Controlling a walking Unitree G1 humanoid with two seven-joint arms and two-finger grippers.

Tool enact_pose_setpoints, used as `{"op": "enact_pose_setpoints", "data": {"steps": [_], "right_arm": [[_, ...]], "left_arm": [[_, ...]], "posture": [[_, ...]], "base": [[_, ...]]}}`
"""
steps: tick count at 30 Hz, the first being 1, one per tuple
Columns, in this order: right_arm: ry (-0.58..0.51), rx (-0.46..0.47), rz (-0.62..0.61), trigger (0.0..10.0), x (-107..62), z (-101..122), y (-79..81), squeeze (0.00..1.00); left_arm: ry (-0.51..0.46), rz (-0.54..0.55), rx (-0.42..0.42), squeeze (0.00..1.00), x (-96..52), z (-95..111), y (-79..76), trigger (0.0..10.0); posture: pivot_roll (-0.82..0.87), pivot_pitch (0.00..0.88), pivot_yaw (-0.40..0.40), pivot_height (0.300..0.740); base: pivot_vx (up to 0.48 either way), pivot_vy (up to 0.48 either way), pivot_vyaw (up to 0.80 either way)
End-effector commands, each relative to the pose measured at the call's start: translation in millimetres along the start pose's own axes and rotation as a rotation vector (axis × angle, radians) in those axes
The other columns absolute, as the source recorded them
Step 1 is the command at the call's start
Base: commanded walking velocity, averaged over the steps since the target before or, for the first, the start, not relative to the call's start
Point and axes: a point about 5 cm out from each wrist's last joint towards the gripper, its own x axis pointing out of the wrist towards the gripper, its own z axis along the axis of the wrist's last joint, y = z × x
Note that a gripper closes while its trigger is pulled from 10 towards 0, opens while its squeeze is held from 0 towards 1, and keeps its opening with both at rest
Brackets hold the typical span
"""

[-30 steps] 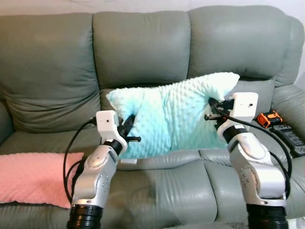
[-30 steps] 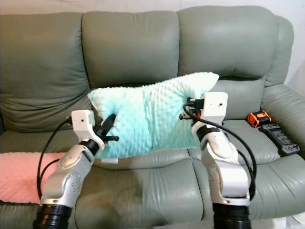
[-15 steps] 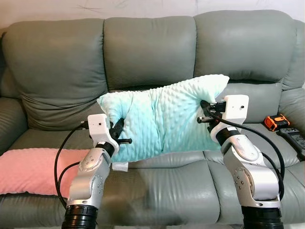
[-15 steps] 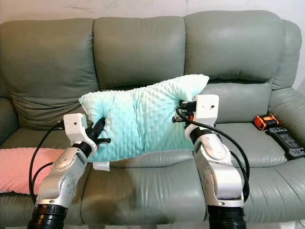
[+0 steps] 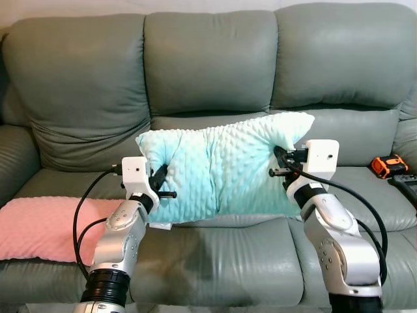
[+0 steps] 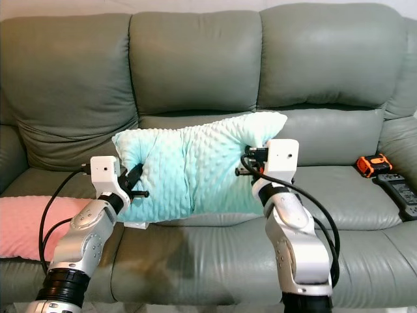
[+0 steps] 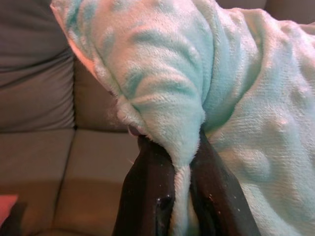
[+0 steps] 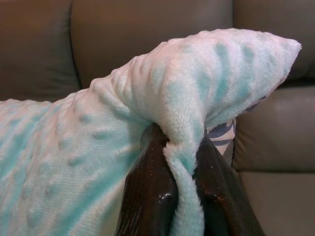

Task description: Move the pillow to the sofa

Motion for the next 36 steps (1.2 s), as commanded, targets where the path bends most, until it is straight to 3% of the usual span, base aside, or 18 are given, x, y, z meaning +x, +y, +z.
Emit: {"op": "enact_pose_setpoints", "data": {"steps": [1, 6, 11, 15, 22, 27, 28, 36], "right_arm": [[-0.012, 0.009, 0.012, 10.0, -5.4, 1.3, 3.3, 0.00], [0.044, 0.059, -0.009, 10.0, -12.6, -18.9, 0.5, 0.00], [0.124, 0.120, -0.078, 10.0, -16.4, -39.7, -6.6, 0.00], [0.150, 0.147, -0.122, 10.0, -23.9, -52.0, -10.6, 0.00], [0.194, 0.125, -0.209, 10.0, -30.5, -64.4, -29.3, 0.00], [0.105, 0.030, -0.120, 10.0, -13.4, -46.4, -32.0, 0.00], [0.064, -0.038, -0.109, 10.0, -4.7, -39.2, -33.6, 0.00], [0.035, -0.026, -0.107, 10.0, 25.0, -32.0, -43.5, 0.00]], "left_arm": [[0.030, -0.010, 0.030, 0.00, -3.0, -8.9, 5.0, 10.0], [0.071, -0.029, 0.079, 0.00, -8.9, -23.1, 14.3, 10.0], [0.108, -0.029, 0.058, 0.00, -12.9, -34.9, 22.2, 10.0], [0.120, -0.060, 0.097, 0.00, -14.8, -43.0, 21.4, 10.0], [0.017, 0.003, 0.118, 0.00, -0.9, -25.1, 18.9, 10.0], [-0.033, 0.050, 0.092, 0.00, 13.2, -8.2, 22.2, 10.0], [-0.045, 0.048, 0.082, 0.00, 19.2, -2.5, 20.1, 10.0], [-0.090, 0.105, 0.101, 0.00, 37.5, 18.7, 15.2, 10.0]], "posture": [[-0.09, 0.104, 0.045, 0.740], [-0.08, 0.184, 0.062, 0.740], [-0.08, 0.234, 0.069, 0.740], [-0.08, 0.292, 0.075, 0.740], [-0.09, 0.372, 0.075, 0.740], [-0.10, 0.424, 0.062, 0.740], [-0.09, 0.438, 0.056, 0.740], [-0.09, 0.478, 0.055, 0.740]], "base": [[0.000, 0.000, 0.00], [0.000, 0.000, 0.00], [0.000, 0.000, 0.00], [0.000, 0.000, 0.00], [0.000, 0.000, 0.00], [0.000, 0.000, 0.00], [0.000, 0.000, 0.00], [0.000, 0.000, 0.00]]}}
